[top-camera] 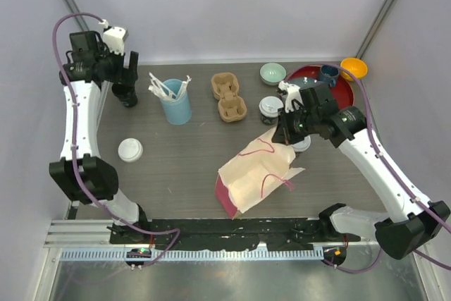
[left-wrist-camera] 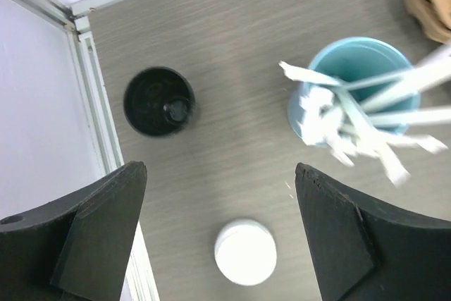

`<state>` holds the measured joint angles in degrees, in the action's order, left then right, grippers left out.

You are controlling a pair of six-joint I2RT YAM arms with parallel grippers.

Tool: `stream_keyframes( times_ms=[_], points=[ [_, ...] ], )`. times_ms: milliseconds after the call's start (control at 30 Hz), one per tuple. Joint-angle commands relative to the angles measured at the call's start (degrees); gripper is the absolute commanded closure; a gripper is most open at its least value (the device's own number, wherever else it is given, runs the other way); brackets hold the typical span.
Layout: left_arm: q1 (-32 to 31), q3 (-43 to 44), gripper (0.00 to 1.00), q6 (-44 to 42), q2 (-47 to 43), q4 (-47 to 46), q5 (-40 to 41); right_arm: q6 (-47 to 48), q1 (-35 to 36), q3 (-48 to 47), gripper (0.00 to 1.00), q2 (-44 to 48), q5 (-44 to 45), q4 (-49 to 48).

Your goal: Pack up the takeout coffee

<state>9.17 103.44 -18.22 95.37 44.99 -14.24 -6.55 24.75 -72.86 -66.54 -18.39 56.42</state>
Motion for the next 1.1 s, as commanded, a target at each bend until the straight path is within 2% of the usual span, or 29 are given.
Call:
stream_keyframes(
  times_ms=[0,67,100,267,400,633,700,800,867,900,967,1000,1067],
  points=[
    [0.06,-1.03,0.10,-0.32,-5.62,12.12,-6.32,-5.94,6.61,-3.69,0.99,-3.41,-2.44,-9.83],
    [0.15,-4.88,0.10,-1.03,-9.58,12.31,-8.52,-4.45,9.42,-7.19,0.99,-7.09,-2.87,-11.15],
    [0.06,-6.83,0.09,-1.12,-11.33,10.75,-8.61,-3.66,11.87,-8.86,0.99,-11.81,-3.40,-11.16],
    [0.15,-14.92,0.05,-1.12,-18.37,7.83,-5.73,0.65,14.36,-24.06,0.99,-26.68,-9.37,-10.82],
    [1.20,-15.46,0.04,-0.51,-19.43,10.54,-3.95,5.74,16.72,-41.69,0.99,-41.51,-9.91,-3.02],
    [2.78,-14.93,0.05,-0.15,-21.28,13.54,-6.24,6.02,17.96,-60.28,0.99,-56.04,-5.78,5.88],
    [2.96,-14.58,0.05,-0.15,-20.49,13.98,-6.06,6.37,18.14,-61.88,0.88,-56.85,-6.65,5.28],
    [2.96,-13.88,0.05,0.02,-19.97,14.77,-6.85,8.30,18.14,-61.00,0.58,-55.81,-7.01,2.04],
    [2.96,-13.70,0.05,0.11,-19.87,15.21,-7.12,9.18,17.96,-61.43,0.51,-54.49,-6.31,0.80],
    [2.96,-13.53,0.05,0.11,-19.79,15.39,-7.47,9.62,17.87,-61.61,0.42,-54.05,-5.00,-0.34],
    [2.96,-13.09,0.05,-0.06,-19.79,15.83,-7.47,10.67,17.26,-62.49,0.32,-52.56,-4.20,-1.22],
    [2.96,-13.17,0.05,-0.15,-19.79,15.91,-7.47,10.94,16.82,-63.62,0.24,-52.20,-4.20,-2.10],
    [2.96,-13.17,0.05,-0.33,-19.70,16.18,-7.30,11.47,15.34,-64.51,0.16,-50.19,-4.46,-3.33]
  ],
)
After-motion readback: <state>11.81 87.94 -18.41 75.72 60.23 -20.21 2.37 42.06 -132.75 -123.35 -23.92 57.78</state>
